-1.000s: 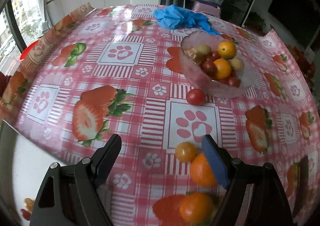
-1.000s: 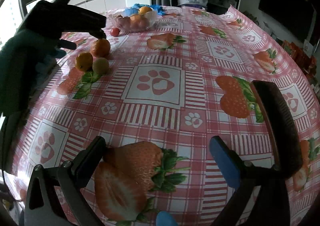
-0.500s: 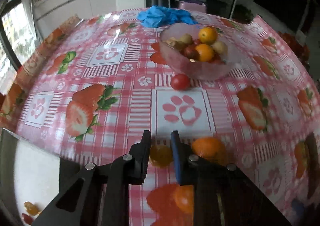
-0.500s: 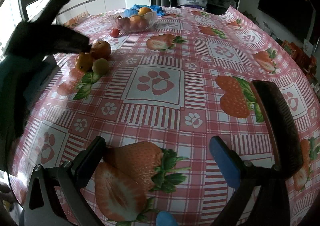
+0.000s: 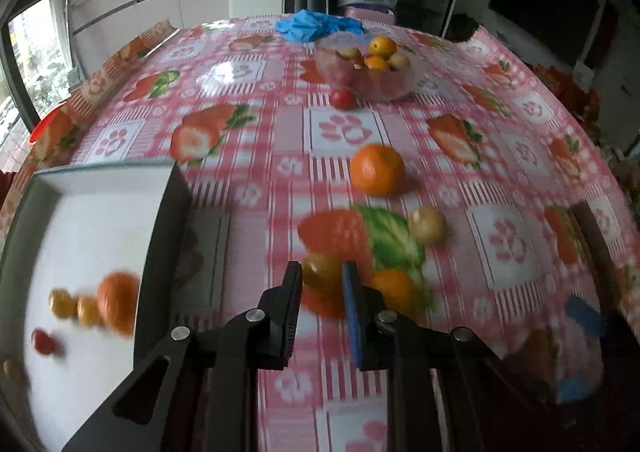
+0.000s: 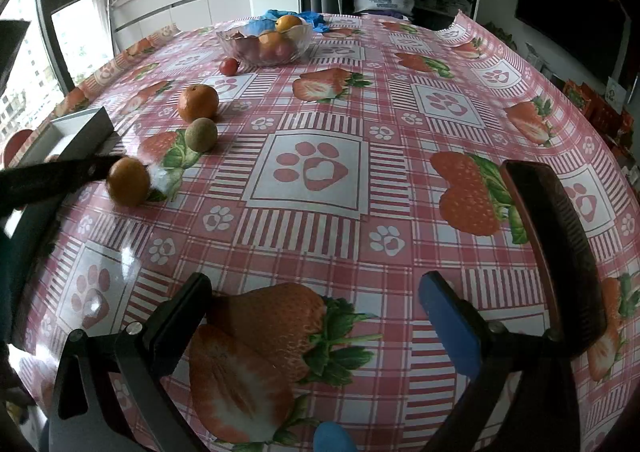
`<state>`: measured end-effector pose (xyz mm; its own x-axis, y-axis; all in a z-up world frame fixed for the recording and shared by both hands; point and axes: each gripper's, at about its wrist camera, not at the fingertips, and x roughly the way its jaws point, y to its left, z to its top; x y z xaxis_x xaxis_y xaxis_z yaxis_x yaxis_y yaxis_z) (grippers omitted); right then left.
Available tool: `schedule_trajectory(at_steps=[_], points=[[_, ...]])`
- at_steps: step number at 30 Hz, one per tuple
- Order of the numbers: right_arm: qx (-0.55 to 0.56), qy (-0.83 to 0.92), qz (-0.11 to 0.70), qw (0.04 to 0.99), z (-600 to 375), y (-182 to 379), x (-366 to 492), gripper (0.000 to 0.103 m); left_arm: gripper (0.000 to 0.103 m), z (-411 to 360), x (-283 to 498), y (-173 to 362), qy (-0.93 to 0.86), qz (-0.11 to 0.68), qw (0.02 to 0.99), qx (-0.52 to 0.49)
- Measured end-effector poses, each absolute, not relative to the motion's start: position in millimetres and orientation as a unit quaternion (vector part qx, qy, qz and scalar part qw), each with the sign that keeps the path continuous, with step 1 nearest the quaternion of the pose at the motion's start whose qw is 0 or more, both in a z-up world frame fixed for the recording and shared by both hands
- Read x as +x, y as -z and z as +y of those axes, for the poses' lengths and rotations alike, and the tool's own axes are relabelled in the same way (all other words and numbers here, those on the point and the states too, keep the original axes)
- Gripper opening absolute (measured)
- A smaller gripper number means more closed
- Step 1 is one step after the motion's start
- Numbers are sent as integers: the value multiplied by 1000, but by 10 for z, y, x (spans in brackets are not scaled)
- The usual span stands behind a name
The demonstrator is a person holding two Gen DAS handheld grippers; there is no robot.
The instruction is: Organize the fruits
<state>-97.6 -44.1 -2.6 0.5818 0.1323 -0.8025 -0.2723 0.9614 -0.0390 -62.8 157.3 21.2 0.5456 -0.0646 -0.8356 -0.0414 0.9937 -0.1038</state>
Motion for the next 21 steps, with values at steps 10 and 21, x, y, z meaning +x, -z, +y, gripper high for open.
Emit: schedule_trajectory(at_steps=[10, 21], points=[[-79, -114, 443, 886, -444, 27, -977, 103, 66, 1677, -778, -231, -22, 462, 885, -55], [-79, -114, 442, 886, -441, 28, -981, 103, 64, 1623, -603, -66, -29, 467, 883, -40]])
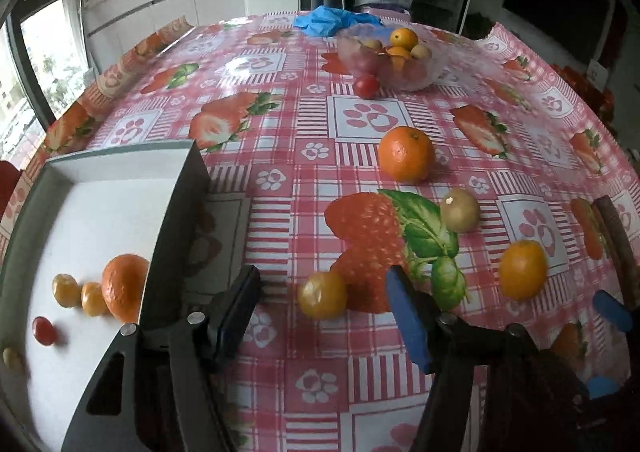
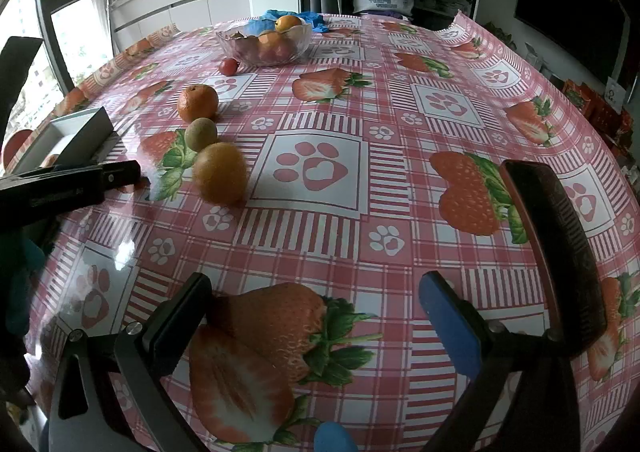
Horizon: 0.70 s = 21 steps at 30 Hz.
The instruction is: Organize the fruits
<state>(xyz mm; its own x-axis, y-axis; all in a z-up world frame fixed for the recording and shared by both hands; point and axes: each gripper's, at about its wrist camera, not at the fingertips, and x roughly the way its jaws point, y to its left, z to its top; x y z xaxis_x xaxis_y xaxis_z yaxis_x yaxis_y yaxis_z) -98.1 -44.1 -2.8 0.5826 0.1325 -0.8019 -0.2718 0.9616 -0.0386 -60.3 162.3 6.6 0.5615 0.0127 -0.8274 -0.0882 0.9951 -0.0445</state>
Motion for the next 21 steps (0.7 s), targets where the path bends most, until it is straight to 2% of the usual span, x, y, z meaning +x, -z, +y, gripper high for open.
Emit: schedule_trajectory(at_steps=[1, 4, 6, 21], points=[[-79, -114, 442, 886, -442, 28, -981, 103, 54, 1622, -607, -68, -29, 465, 884, -39], [-79, -114, 442, 886, -441, 29, -982, 103, 35, 1606, -612, -85, -19, 461, 886, -33], [-79, -114, 442, 886, -440, 30, -982, 103, 30, 1583, -634, -88, -11, 460, 887, -25], [-83, -108, 460, 878, -403, 6, -921, 103, 30, 1657, -820, -82, -19, 452, 891, -29]])
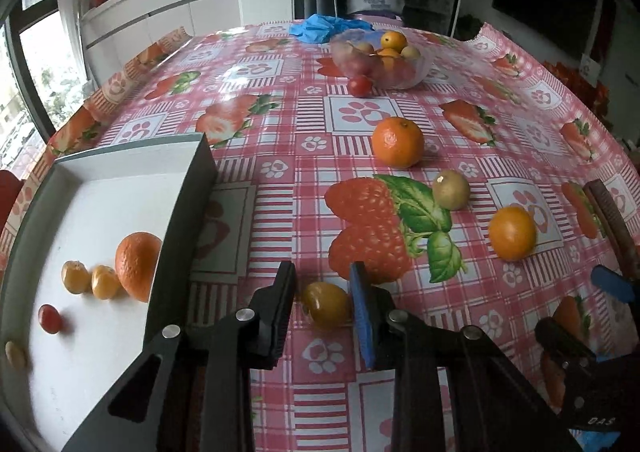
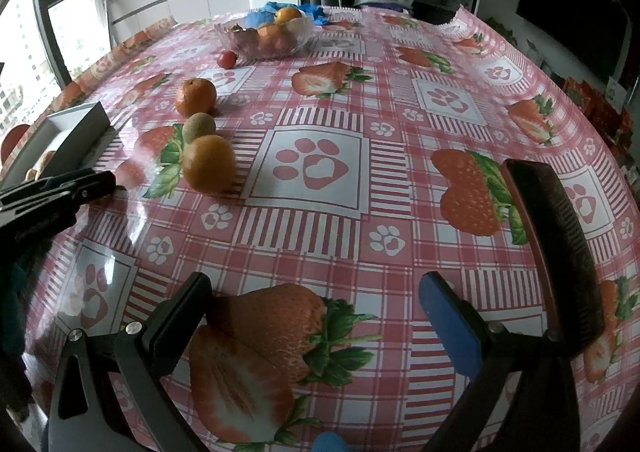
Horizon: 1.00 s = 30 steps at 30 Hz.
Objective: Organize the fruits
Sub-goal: 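Close the right gripper on a mandarin while the left gripper holds the yellow tomato, then carry the yellow tomato and mandarin over the white tray with both grippers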
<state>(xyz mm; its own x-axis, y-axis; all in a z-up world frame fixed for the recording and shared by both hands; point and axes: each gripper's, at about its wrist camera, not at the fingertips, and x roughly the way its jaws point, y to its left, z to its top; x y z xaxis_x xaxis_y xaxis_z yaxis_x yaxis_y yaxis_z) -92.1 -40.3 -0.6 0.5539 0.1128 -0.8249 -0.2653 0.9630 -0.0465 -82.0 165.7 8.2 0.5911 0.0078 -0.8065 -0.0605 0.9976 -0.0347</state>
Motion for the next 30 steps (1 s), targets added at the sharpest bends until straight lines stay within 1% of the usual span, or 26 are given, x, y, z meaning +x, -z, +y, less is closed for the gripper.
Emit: schedule_trajectory(at_steps=[12, 15, 18, 20, 21, 22, 24, 26, 30], points=[[-89, -133, 480, 863, -61, -11, -633, 103, 30, 1651, -839, -74, -11, 445, 895, -24], [-81, -154, 474, 863, 79, -57, -580, 102, 30, 1659, -839, -79, -8, 447, 894, -24], [-87, -169, 463, 865, 229, -92, -531, 98, 30, 1688, -838, -85, -5, 450, 893, -29], [-92, -179, 461, 864, 325, -94, -483, 88, 30, 1703, -831, -86, -3, 450, 892, -31], [-94, -180, 462, 863, 354, -87, -456, 84, 30, 1707, -823, -85, -2, 450, 892, -31], [-91, -182, 465, 861, 375, -73, -423, 78, 30, 1713, -815, -84, -2, 451, 892, -31], [-89, -178, 463, 864, 394, -70, -383, 67, 30, 1713, -809, -84, -1, 451, 892, -31], [-87, -176, 460, 866, 390, -84, -361, 36, 30, 1713, -797, -81, 0, 451, 892, -29], [-57, -181, 465, 865, 252, -109, -397, 36, 30, 1694, -792, -83, 1, 450, 893, -26]])
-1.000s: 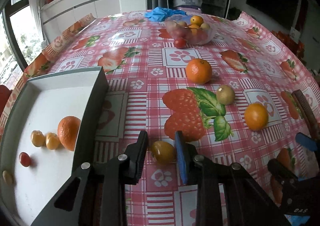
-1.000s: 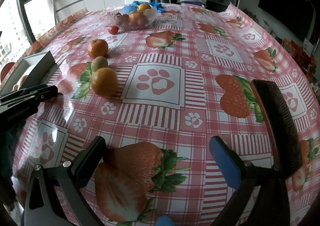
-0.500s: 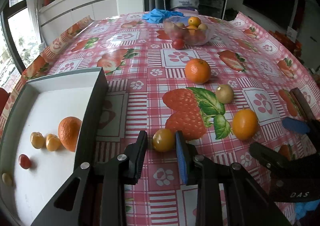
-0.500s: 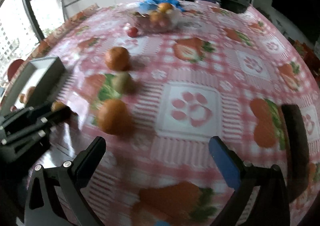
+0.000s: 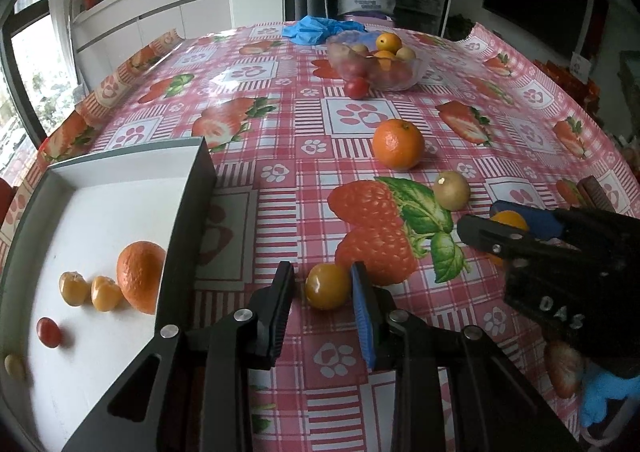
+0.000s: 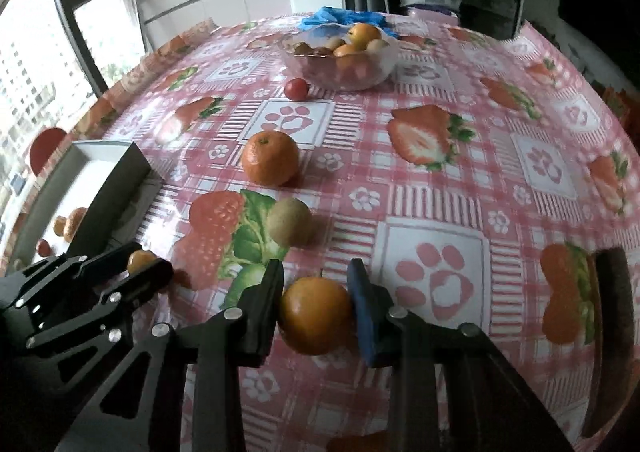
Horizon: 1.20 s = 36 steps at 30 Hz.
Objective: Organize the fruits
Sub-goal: 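Carry the yellow tomato and mandarin over the white tray with both grippers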
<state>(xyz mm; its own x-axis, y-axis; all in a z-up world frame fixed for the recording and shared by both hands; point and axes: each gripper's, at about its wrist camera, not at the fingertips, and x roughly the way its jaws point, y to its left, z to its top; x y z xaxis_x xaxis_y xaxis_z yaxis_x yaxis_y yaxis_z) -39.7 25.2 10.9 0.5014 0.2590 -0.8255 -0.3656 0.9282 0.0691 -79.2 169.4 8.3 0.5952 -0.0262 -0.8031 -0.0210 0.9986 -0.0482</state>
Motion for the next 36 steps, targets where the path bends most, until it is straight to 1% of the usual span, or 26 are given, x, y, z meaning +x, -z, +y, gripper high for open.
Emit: schedule_trajectory(at_steps=[5, 6, 7, 22, 36], points=[[-45, -183, 471, 862, 80, -133, -571, 36, 30, 1672, -798, -88, 15, 449, 893, -29], [-42, -183, 472, 861, 51, -137, -601, 36, 25, 1669, -809, -94, 19, 450, 892, -31], [-38, -183, 474, 861, 17, -145, -641, 36, 24, 1659, -819, -100, 20, 451, 892, -31], [-9, -173, 481, 859, -282, -186, -1087, 36, 24, 1525, -1235, -307, 40, 442, 896, -22], [-8, -181, 476, 861, -120, -314, -1313, 36, 24, 1739, -1568, -527, 32, 420, 906, -36]])
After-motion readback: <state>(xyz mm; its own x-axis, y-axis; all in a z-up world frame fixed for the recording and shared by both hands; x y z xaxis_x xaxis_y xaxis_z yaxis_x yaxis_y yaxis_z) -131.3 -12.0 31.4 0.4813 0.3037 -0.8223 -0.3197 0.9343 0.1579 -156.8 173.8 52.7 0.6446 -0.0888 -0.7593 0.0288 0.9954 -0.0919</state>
